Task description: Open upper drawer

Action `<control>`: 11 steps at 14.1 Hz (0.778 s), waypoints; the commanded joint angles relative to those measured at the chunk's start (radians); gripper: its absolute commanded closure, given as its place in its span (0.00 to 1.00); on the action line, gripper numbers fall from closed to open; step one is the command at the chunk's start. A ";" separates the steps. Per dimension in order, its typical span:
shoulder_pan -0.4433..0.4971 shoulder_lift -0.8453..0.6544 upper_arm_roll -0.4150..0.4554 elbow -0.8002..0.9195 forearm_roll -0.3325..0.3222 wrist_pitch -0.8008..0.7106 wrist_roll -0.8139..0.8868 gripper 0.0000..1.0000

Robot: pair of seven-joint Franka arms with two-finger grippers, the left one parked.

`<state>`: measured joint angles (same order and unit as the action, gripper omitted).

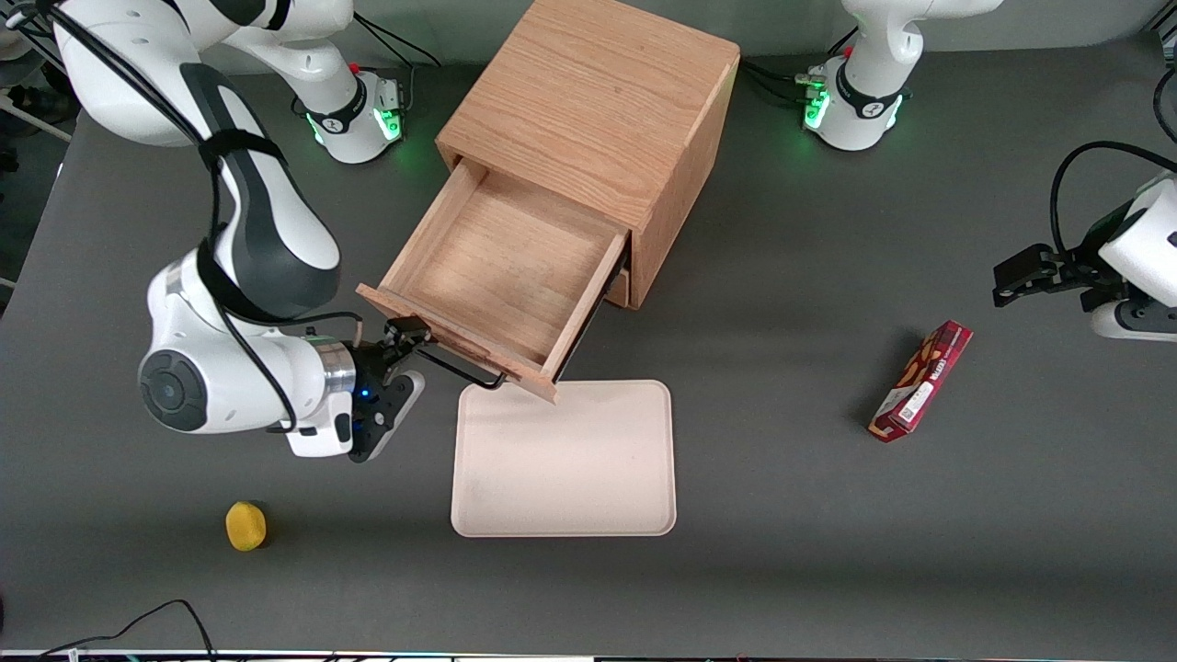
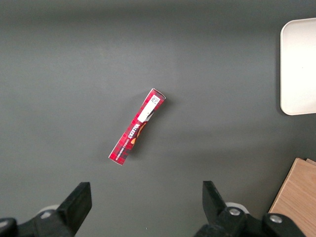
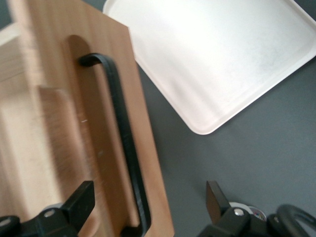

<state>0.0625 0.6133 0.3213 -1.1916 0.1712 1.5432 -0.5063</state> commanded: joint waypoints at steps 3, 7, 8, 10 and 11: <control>0.011 -0.209 0.005 0.017 -0.013 -0.098 0.231 0.00; 0.002 -0.360 -0.008 0.007 -0.025 -0.215 0.491 0.00; -0.006 -0.383 -0.022 0.006 -0.035 -0.218 0.491 0.00; 0.000 -0.432 -0.065 0.003 -0.172 -0.232 0.537 0.00; -0.003 -0.446 -0.073 -0.002 -0.193 -0.262 0.598 0.00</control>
<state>0.0602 0.2096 0.2709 -1.1527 0.0480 1.3077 0.0010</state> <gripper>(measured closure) 0.000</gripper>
